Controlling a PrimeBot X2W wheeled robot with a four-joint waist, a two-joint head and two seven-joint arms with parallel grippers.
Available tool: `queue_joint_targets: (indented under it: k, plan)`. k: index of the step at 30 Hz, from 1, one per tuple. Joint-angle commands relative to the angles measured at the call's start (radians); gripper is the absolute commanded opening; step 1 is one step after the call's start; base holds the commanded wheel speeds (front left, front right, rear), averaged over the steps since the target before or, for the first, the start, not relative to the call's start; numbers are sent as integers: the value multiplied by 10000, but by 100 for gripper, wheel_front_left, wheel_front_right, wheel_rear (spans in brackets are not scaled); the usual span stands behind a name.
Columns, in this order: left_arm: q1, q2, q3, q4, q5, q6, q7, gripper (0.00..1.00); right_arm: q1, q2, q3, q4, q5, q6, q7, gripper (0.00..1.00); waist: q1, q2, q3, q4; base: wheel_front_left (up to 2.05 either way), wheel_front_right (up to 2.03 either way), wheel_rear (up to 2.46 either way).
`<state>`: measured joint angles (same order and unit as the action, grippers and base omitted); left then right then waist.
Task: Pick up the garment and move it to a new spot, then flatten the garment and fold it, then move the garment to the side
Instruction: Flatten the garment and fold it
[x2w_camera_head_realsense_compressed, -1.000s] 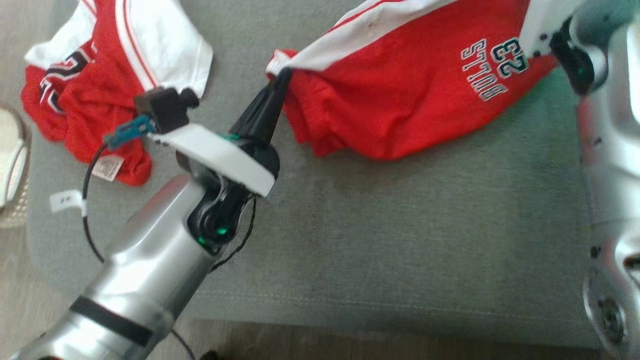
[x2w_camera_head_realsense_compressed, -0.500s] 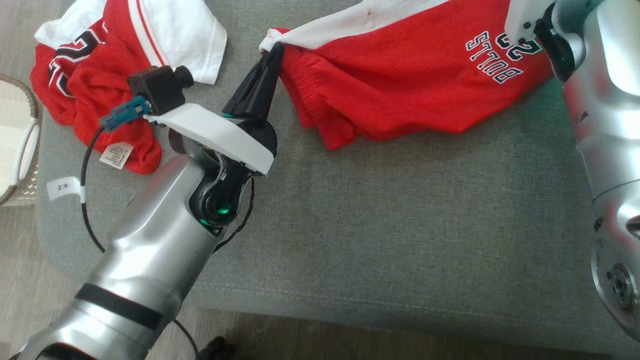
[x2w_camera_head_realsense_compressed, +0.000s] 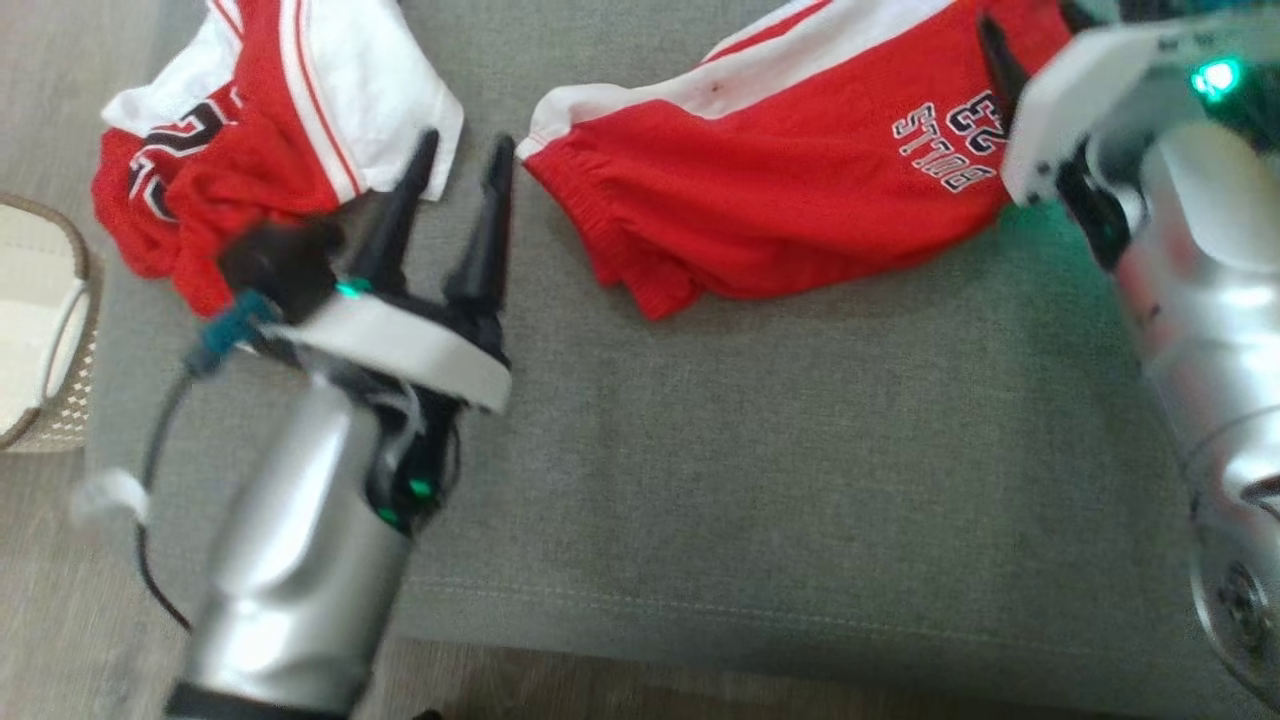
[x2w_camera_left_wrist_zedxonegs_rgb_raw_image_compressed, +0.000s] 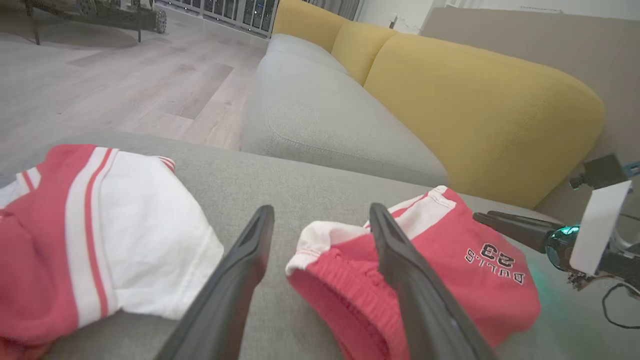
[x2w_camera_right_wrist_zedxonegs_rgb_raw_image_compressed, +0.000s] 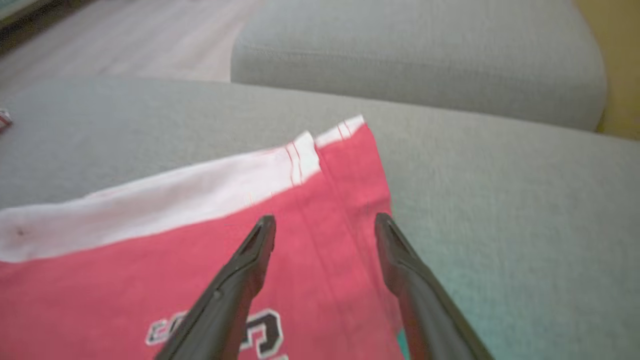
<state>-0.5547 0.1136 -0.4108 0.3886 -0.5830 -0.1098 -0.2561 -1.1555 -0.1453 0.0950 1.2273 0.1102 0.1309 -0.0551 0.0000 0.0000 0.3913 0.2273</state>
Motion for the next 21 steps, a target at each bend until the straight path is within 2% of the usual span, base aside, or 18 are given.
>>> queue_joint_targets:
  k: [1, 4, 8, 14, 18, 19, 21]
  plan:
    - [367, -74, 579, -637, 662, 79, -56, 100, 89, -30, 190, -117, 230, -2, 140, 100, 0, 0, -95, 147, 0, 0, 0]
    - [1041, -349, 777, -1108, 1532, 52, -56, 100, 207, -397, 349, 57, 322, -2, 317, 100, 0, 0, -85, 377, 0, 0, 0]
    - [1675, -559, 749, -1582, 2095, -28, -56, 100, 204, -842, 388, 204, 336, -2, 324, 100, 0, 0, 11, 758, 0, 0, 0]
    - [2039, -625, 700, -2209, 2417, -42, -56, 100, 65, -1326, 141, 405, 147, -2, 502, 100, 0, 0, 128, 1186, 0, 0, 0]
    - [2232, -630, 456, -2647, 2283, 144, -56, 100, 62, -1535, -246, 516, -92, -2, 662, 100, 0, 0, 137, 1386, 0, 0, 0]
    - [2270, -630, 411, -2723, 2298, 195, -57, 100, 104, -1516, -350, 538, -124, -2, 763, 90, 0, 0, 122, 1410, 0, 0, 0]
    - [2360, -631, 358, -2822, 2303, 283, -57, 100, 207, -1419, -573, 568, -127, -2, 894, 1, 0, 0, 69, 1420, 0, 0, 0]
